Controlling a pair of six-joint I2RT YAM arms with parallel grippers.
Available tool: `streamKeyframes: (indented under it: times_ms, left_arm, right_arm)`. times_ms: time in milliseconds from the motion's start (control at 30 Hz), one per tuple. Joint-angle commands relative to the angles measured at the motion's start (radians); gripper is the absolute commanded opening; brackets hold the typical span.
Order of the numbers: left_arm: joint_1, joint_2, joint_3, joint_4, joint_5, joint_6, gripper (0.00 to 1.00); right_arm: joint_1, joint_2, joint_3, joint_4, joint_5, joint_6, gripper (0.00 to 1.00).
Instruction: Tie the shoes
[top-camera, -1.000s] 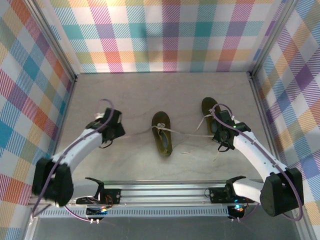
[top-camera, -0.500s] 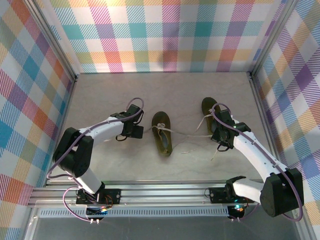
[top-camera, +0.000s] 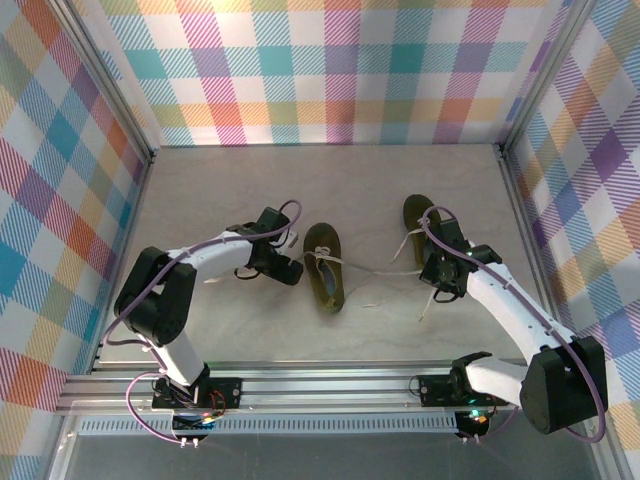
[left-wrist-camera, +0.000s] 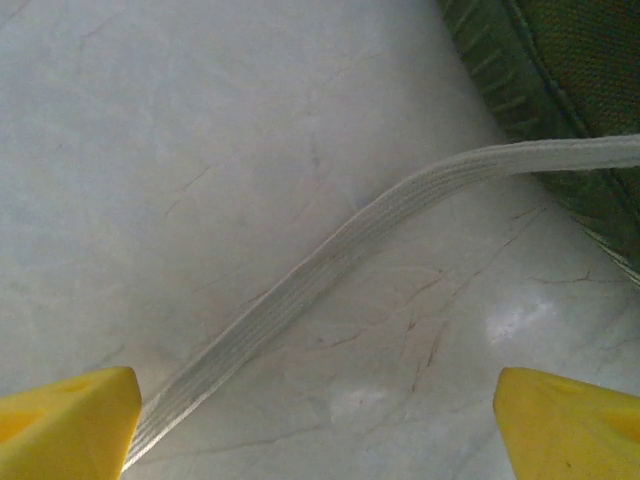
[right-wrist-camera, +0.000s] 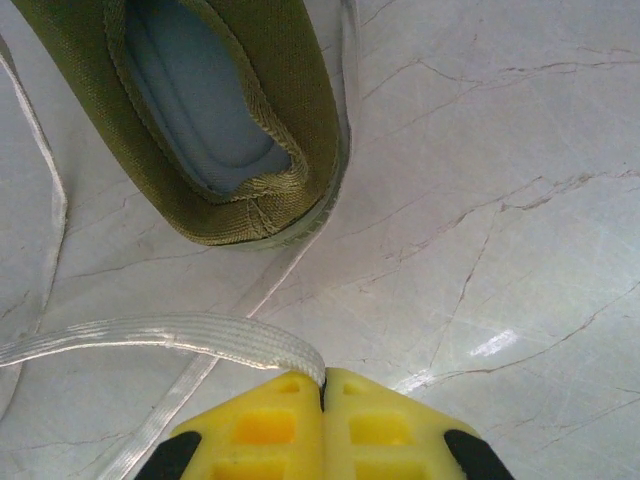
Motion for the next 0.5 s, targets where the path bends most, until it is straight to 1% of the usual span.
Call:
streamKeyframes:
  times_ms: [0,200,300,467]
  left_arm:
    - [0.008,0.033,0.053,0.021,0.041,0.078,0.90]
    - [0.007,0.093,0.134,-0.023,0.028,0.129,0.89]
    - [0.008,0.122,0.156,-0.049,0.047,0.155,0.87]
    - [0.023,0.158,0.178,-0.082,0.088,0.182,0.80]
  right_arm:
    - [0.006,-0.001,0.030,0.000,-0.012,-0.027,0.00]
    - [0.006,-0.008,0.024,0.004,-0.017,-0.021,0.00]
    - [0.006,-0.009,0.025,0.004,-0.019,-0.020,0.00]
    - [0.007,-0.009,0.028,0.005,-0.022,-0.023,0.00]
